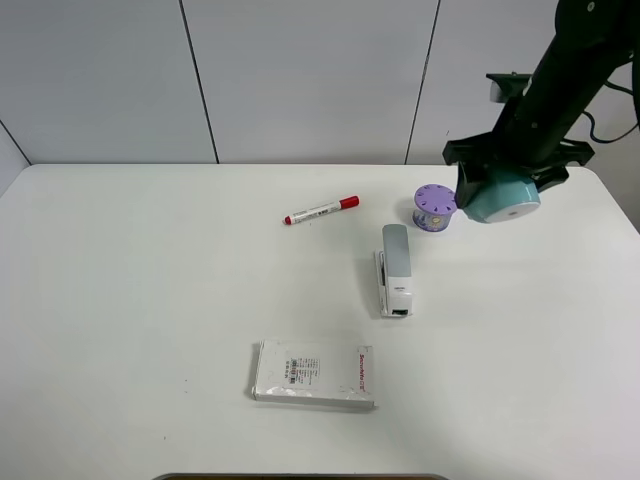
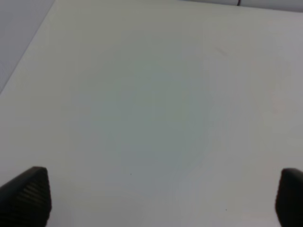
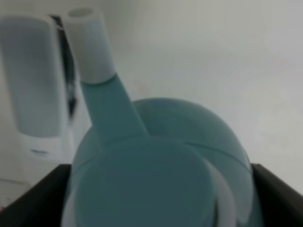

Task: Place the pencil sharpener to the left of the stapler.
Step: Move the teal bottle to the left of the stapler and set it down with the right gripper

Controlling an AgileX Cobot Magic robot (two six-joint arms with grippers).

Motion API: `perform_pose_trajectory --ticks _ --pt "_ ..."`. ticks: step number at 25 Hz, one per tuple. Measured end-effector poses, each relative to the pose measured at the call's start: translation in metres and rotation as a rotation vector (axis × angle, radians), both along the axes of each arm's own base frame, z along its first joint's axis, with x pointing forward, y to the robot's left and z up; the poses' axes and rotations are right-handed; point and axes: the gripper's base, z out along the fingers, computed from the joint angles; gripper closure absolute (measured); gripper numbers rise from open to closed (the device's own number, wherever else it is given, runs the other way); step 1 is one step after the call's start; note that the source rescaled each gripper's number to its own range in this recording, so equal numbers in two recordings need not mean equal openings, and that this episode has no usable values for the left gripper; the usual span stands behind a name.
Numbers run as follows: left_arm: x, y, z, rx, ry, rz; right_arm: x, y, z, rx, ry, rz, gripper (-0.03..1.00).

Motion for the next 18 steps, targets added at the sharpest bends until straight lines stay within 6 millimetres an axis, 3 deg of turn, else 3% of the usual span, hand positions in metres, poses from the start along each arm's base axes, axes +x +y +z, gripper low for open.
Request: perform_pose_trajectory --ticks 9,13,18 --pt "0.000 0.000 0.000 0.000 0.000 0.000 0.002 0.050 0.041 0.100 -0.122 0.061 0.97" --pt "0.000 0.000 0.000 0.000 0.000 0.000 -0.002 0.068 0.041 0.130 -0.118 0.097 0.97" --pt "0.000 0.000 0.000 0.000 0.000 0.000 -0.003 0.096 0.022 0.142 -0.068 0.138 0.97"
